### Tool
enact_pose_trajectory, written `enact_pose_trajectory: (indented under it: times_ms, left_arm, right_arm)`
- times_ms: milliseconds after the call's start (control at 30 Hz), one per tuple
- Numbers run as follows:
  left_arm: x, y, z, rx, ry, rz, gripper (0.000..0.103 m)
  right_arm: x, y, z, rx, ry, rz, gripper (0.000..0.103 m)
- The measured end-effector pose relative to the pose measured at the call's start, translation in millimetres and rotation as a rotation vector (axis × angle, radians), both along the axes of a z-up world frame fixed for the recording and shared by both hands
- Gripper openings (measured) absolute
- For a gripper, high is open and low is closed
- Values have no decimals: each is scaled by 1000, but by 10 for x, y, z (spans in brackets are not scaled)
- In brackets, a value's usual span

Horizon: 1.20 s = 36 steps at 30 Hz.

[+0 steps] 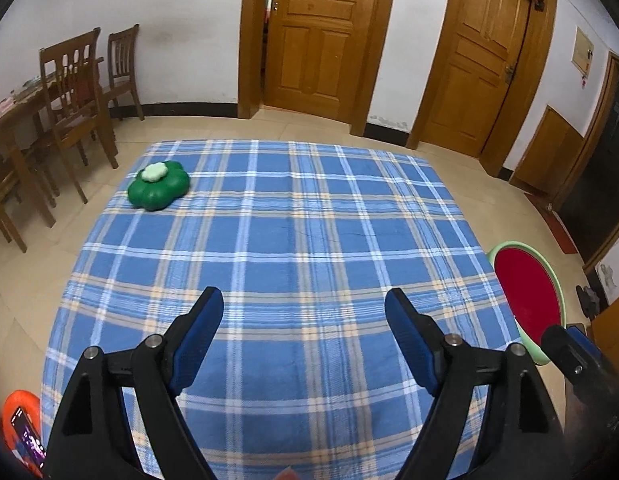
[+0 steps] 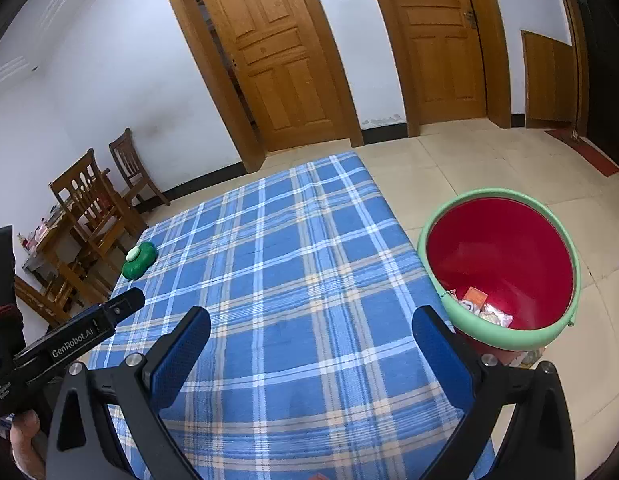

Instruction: Collect trash

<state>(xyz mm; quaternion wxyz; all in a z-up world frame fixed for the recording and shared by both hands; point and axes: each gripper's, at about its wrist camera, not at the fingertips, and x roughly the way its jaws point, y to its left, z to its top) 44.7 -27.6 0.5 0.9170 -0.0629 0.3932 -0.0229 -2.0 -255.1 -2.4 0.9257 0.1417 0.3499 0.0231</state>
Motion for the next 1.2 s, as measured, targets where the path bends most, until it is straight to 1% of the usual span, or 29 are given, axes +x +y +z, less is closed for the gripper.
enact_pose_trajectory:
  times_ms: [267, 833, 1200]
  left_arm:
    - [-128, 102, 87, 10, -34, 21, 82]
    - [-288, 222, 188, 19, -83, 53, 82]
    - [-307, 263, 211, 17, -93, 67, 82]
  right_arm:
    - [-41, 105, 35, -11, -11, 21, 103]
    - [-84, 175, 93, -17, -25, 27, 103]
    - [-97, 193, 97, -17, -24, 28, 103]
